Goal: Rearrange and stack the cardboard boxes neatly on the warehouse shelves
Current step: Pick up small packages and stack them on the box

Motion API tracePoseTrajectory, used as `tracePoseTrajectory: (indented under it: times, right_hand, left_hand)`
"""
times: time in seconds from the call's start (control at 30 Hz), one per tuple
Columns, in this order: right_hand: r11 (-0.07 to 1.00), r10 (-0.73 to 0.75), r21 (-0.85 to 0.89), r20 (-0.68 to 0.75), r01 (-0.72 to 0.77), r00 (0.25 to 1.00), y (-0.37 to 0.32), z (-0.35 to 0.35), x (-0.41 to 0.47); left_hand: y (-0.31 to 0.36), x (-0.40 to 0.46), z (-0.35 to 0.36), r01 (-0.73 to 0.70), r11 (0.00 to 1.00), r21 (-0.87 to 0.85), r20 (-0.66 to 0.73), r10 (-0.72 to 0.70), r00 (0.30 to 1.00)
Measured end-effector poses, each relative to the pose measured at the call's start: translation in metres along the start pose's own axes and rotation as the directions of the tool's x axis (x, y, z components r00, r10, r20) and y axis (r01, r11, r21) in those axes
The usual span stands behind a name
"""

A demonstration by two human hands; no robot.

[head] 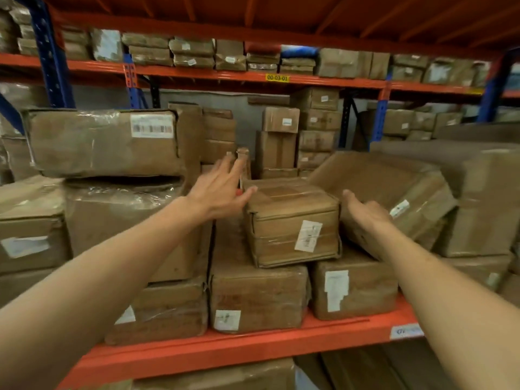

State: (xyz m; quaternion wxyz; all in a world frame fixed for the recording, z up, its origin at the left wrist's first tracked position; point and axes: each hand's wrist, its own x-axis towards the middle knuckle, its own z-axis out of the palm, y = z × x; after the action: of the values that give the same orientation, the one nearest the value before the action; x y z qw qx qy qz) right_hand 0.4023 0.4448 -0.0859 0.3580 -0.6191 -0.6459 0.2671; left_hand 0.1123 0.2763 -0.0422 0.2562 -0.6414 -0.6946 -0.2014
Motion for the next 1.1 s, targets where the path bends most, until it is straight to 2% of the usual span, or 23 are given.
tracePoseTrajectory:
  times: [0.03,0.1,0.2,0.27,0.33,0.37,0.43,0.63,0.73,0.8,0.87,0.93,1.0,1.07,1.1]
  right_hand:
    - [1.0,0.018,0.022,-0.021,-0.017,1.0,0.011,0.004,0.0]
    - [0.996,-0.006,0.092,0.0,0.006,1.0,0.019,0.011,0.001]
    - [0.992,-0.005,0.124,0.195,-0.02,0.981,0.015,0.021,0.001]
    - [0.988,0.015,0.139,0.307,-0.06,0.951,0.013,0.031,0.0]
    - [0.938,0.028,0.295,0.455,-0.181,0.89,0.016,0.039,0.0]
    - [0.895,0.024,0.371,0.512,-0.246,0.859,0.019,0.043,0.001]
    - [0.823,0.022,0.457,0.566,-0.336,0.824,0.026,0.048,0.005]
    - [0.672,0.018,0.609,0.557,-0.423,0.831,0.024,0.058,0.011]
    - [0.72,-0.093,0.643,0.463,-0.262,0.881,0.009,0.061,0.012]
    - [0.759,-0.216,0.647,0.364,-0.079,0.906,-0.008,0.063,0.009]
    - [0.773,-0.352,0.628,0.305,0.092,0.885,-0.031,0.065,0.005]
    - [0.782,-0.48,0.573,0.301,0.246,0.824,-0.056,0.072,-0.004]
    - [0.77,-0.579,0.52,0.329,0.369,0.746,-0.079,0.085,-0.02]
    - [0.745,-0.632,0.517,0.342,0.422,0.696,-0.092,0.099,-0.035]
    - [0.734,-0.644,0.529,0.342,0.426,0.684,-0.095,0.103,-0.039]
  left_hand:
    - [0.008,0.002,0.018,0.132,0.989,-0.071,0.087,-0.125,0.988]
    - [0.018,0.006,0.049,0.409,0.881,-0.239,0.298,-0.334,0.894]
    - [0.031,0.01,0.082,0.747,0.533,-0.397,0.557,-0.507,0.658]
    - [0.04,0.013,0.095,0.824,0.262,-0.502,0.64,-0.529,0.558]
    - [0.042,0.015,0.102,0.817,0.068,-0.572,0.68,-0.518,0.519]
    - [0.041,0.016,0.103,0.809,0.026,-0.588,0.69,-0.506,0.518]
    - [0.038,0.016,0.105,0.792,0.0,-0.611,0.692,-0.485,0.534]
    - [0.039,0.01,0.103,0.743,-0.088,-0.663,0.651,-0.557,0.515]
    - [0.037,-0.005,0.096,0.672,-0.204,-0.712,0.633,-0.6,0.488]
    - [0.031,-0.023,0.095,0.586,-0.345,-0.733,0.652,-0.603,0.46]
    - [0.024,-0.045,0.099,0.481,-0.49,-0.727,0.681,-0.6,0.42]
    - [0.02,-0.066,0.103,0.4,-0.577,-0.712,0.7,-0.62,0.353]
    - [0.018,-0.082,0.103,0.409,-0.584,-0.701,0.706,-0.651,0.279]
    - [0.016,-0.091,0.097,0.495,-0.56,-0.665,0.723,-0.647,0.24]
    - [0.013,-0.094,0.092,0.57,-0.513,-0.642,0.723,-0.653,0.226]
